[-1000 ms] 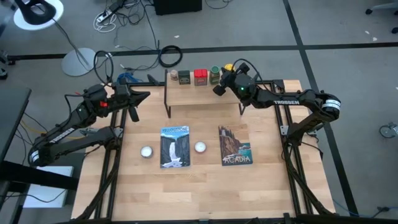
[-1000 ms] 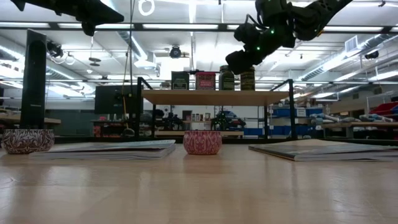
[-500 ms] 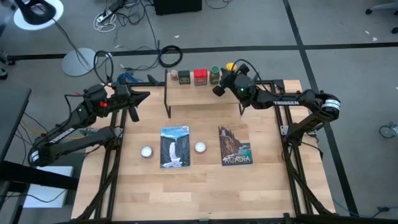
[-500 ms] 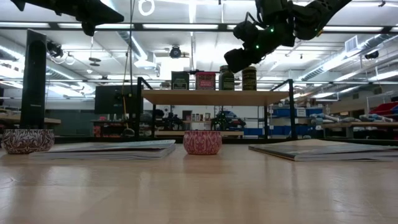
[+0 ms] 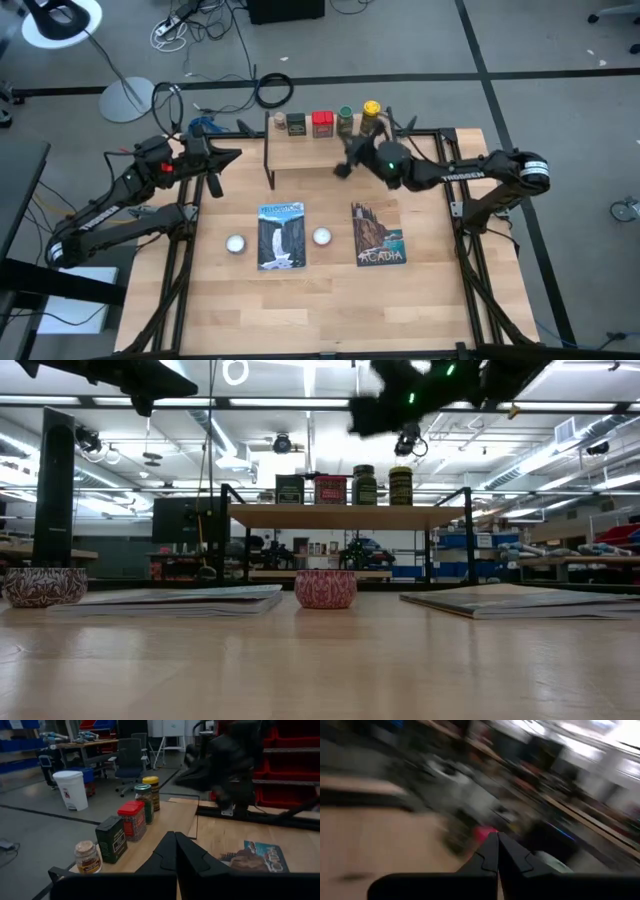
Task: Shelf spices
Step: Return to Home Position
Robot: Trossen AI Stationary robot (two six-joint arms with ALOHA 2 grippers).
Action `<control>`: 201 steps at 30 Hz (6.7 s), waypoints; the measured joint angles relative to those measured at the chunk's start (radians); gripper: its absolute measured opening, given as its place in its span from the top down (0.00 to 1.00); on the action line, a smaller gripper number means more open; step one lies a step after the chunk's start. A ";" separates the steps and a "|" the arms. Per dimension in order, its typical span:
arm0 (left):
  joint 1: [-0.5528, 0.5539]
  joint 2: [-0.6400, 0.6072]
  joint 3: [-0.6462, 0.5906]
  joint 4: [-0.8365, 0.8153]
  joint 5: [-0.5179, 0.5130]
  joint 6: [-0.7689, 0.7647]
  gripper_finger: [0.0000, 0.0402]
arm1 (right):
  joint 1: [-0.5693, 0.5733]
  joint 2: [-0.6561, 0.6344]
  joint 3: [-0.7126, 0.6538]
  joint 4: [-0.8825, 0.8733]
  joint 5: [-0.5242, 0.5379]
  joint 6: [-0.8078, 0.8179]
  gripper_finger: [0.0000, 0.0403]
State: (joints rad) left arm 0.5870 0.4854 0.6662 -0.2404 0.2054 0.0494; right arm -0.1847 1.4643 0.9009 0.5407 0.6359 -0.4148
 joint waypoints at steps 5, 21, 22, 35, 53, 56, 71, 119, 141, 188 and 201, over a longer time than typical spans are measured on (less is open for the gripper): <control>0.000 -0.048 0.000 -0.067 0.006 0.041 1.00 | 0.154 -0.116 0.000 -0.090 -0.092 -0.008 1.00; 0.000 -0.454 -0.022 -0.416 0.035 0.058 1.00 | 0.445 -0.743 -0.314 -0.358 -0.130 0.134 1.00; 0.000 -0.488 -0.037 -0.416 0.053 0.052 1.00 | 0.454 -0.778 -0.367 -0.314 -0.134 0.135 1.00; 0.003 -0.477 -0.164 -0.231 -0.037 -0.130 1.00 | 0.432 -1.039 -0.814 -0.057 -0.364 0.371 1.00; -0.008 -0.446 -0.656 0.286 0.019 -0.150 1.00 | 0.235 -1.032 -0.892 -0.105 -0.522 0.400 1.00; -0.018 -0.446 -0.657 0.282 -0.012 -0.123 1.00 | 0.182 -1.033 -0.892 -0.140 -0.519 0.409 1.00; -0.085 -0.357 -0.658 0.264 -0.152 -0.053 1.00 | -0.001 -1.089 -0.893 -0.174 -0.675 0.411 1.00; -0.085 -0.354 -0.659 0.301 -0.166 -0.058 0.98 | -0.020 -1.458 -0.894 -0.513 -0.683 0.490 0.97; -0.085 -0.354 -0.659 0.301 -0.167 -0.058 0.98 | -0.020 -1.458 -0.894 -0.513 -0.682 0.491 0.98; -0.085 -0.354 -0.659 0.301 -0.167 -0.058 0.98 | -0.020 -1.458 -0.894 -0.513 -0.682 0.491 0.98; -0.085 -0.354 -0.659 0.301 -0.167 -0.058 0.98 | -0.020 -1.458 -0.894 -0.513 -0.682 0.490 0.98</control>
State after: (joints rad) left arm 0.5018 0.1310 0.0071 0.0605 0.0383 -0.0082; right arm -0.2044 0.0063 0.0068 0.0280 -0.0463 0.0756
